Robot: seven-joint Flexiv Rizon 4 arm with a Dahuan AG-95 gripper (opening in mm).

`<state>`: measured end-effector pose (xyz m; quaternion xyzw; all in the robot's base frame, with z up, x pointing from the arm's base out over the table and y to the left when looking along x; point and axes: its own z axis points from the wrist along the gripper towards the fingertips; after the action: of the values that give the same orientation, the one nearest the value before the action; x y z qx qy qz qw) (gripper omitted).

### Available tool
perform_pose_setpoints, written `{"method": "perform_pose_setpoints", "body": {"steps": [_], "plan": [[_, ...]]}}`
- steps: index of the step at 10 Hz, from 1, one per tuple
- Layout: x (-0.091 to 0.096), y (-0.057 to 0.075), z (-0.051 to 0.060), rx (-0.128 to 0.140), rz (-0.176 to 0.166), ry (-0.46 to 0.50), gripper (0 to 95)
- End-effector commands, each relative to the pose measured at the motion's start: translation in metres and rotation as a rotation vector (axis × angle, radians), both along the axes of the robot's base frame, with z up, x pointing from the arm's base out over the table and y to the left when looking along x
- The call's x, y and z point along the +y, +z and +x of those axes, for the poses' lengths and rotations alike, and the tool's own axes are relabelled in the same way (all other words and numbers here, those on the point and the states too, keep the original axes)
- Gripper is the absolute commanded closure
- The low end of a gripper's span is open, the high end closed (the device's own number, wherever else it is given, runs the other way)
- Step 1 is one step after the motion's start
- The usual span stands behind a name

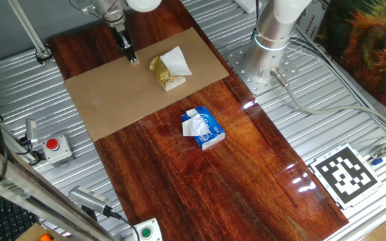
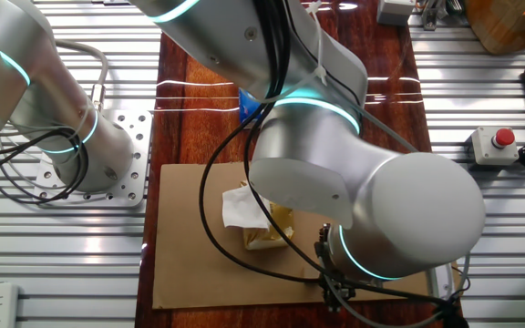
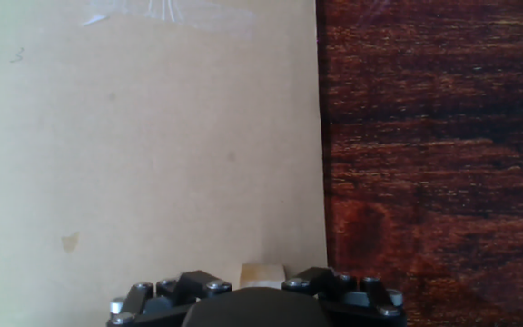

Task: Hold a small block with the gripper and sweep it from left to right on the table

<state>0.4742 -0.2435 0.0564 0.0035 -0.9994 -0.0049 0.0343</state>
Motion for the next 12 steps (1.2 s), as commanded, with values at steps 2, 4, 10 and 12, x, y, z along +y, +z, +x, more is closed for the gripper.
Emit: {"method": "perform_pose_setpoints", "body": {"steps": [2,4,10,12], "plan": [[0.0024,0.0439,0.0645,0.002,-0.015,-0.003,38.0],[0.0024,0.0439,0.0645,0.003,-0.016,-0.003,38.0],[0.0042,0.0459,0.0639,0.002,-0.008,0.002,38.0],[0.0081,0.0479,0.0630,0.003,-0.008,0.008,57.0]]}}
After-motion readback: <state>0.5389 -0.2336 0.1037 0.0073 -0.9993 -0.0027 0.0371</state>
